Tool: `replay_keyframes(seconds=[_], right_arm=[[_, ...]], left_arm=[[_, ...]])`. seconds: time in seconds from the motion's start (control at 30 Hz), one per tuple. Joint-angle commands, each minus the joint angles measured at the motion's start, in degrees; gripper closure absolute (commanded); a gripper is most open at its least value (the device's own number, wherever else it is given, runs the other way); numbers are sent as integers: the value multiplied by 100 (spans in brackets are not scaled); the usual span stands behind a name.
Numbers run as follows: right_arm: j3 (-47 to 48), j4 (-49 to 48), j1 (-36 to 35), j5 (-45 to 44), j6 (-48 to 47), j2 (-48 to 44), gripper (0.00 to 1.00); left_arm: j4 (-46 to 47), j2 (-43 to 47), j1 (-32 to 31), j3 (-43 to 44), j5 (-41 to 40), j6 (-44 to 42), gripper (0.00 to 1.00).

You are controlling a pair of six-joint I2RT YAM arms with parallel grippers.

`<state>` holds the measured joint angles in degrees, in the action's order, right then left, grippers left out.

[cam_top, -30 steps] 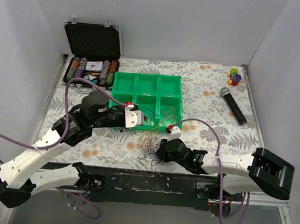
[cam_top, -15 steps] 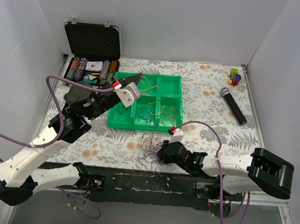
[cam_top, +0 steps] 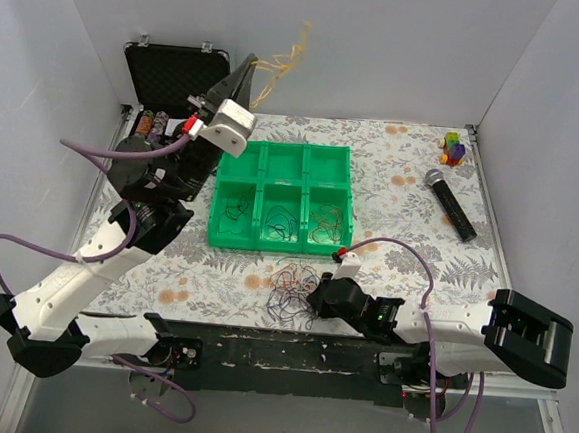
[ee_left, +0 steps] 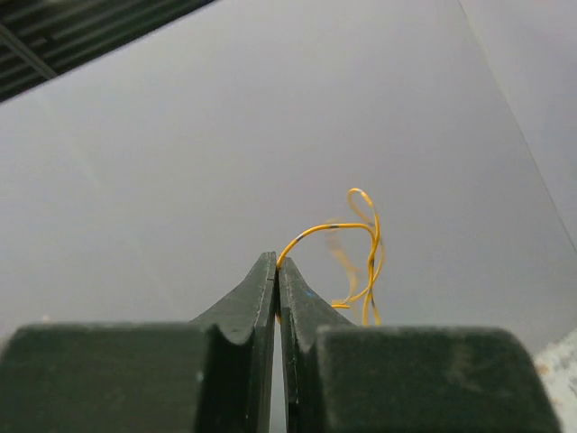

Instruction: Untangle the cables

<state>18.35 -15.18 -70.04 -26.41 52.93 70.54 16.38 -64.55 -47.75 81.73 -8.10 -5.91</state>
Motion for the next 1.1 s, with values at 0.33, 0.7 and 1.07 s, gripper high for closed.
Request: replay_keyframes(seconds=[0.33,0.7,1.07], right_arm=[[-306,815,-141,-276,148,-207,80],[-253,1070,-185,-611,-133,-1253,80],[-244,1228,-194,-690,-81,-1464,80]], left_arm=[[-90,-188,-7,141,-253,98,100],[-250,-540,529,-1194,-623,1197,100],[-820,-1753,1645,-940,-202,2252,100]])
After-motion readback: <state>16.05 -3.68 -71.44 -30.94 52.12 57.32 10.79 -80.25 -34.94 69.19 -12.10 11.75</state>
